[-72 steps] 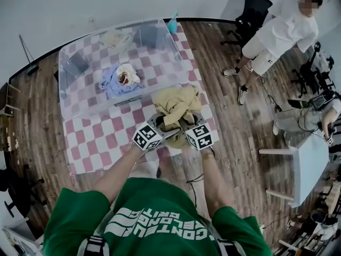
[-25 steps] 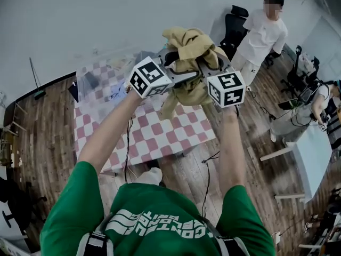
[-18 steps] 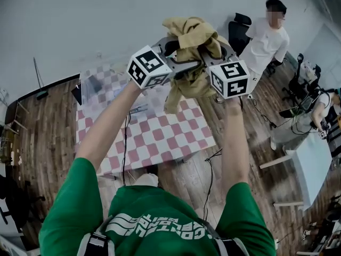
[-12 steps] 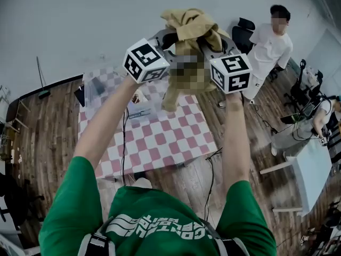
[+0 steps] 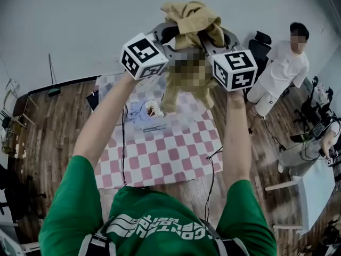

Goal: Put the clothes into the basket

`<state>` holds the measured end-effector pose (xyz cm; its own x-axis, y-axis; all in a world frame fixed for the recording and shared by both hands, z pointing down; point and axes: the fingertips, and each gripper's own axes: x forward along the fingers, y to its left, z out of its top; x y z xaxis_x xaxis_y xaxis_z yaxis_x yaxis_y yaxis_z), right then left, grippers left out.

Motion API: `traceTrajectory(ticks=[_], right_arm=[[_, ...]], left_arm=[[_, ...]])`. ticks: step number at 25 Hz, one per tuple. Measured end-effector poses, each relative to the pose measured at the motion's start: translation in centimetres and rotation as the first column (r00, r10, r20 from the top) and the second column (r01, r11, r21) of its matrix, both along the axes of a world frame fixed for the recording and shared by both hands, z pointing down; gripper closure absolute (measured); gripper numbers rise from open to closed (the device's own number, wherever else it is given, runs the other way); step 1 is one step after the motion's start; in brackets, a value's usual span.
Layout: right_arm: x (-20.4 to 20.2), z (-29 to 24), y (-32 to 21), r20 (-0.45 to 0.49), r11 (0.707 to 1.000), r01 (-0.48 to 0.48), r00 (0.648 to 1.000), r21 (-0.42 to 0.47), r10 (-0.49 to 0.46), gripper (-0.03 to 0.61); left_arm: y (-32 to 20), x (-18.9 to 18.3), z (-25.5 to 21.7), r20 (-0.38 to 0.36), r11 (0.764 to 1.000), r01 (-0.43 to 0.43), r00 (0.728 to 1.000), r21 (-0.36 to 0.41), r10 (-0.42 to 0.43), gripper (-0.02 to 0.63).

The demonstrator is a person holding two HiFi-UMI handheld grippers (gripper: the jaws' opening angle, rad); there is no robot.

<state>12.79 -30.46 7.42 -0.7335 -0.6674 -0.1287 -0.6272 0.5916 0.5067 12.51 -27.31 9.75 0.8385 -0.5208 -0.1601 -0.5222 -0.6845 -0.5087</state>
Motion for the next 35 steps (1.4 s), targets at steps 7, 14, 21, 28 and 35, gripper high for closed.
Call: traceTrajectory(ticks=[7,14,21,28,35], right_arm=[[-8.0,1.3,-3.8,-0.009,0.998,0.064,0.998,-0.019,-0.064,0.485],[-14.3,4.9,-6.5,-0.038,0.992,0.100,0.994,-0.070,-0.103,0.485],[-18.6,8.9,-8.1,-0.054,0.979,0.144,0.987,-0.144,-0.153,0.485],[-20.5,15.4,-11.0,-0.068,0.952,0.174,0.978,-0.251,-0.197,0.485],[-21.2,24.0,-13.5,-0.096,0.905,0.201,0.963,-0.375,-0.253,0.485]], left_arm=[[-3.7,-7.8,1.3,-0.008,0.998,0.064,0.998,-0.022,-0.065,0.318],[-6.4,-13.9,4.7,-0.029,0.991,0.106,0.994,-0.081,-0.108,0.318],[-7.9,-17.9,8.4,-0.044,0.978,0.147,0.987,-0.151,-0.155,0.316],[-10.6,-19.6,14.6,-0.045,0.949,0.179,0.979,-0.258,-0.197,0.318],[-12.9,-20.1,22.7,-0.063,0.899,0.209,0.966,-0.384,-0.251,0.318]])
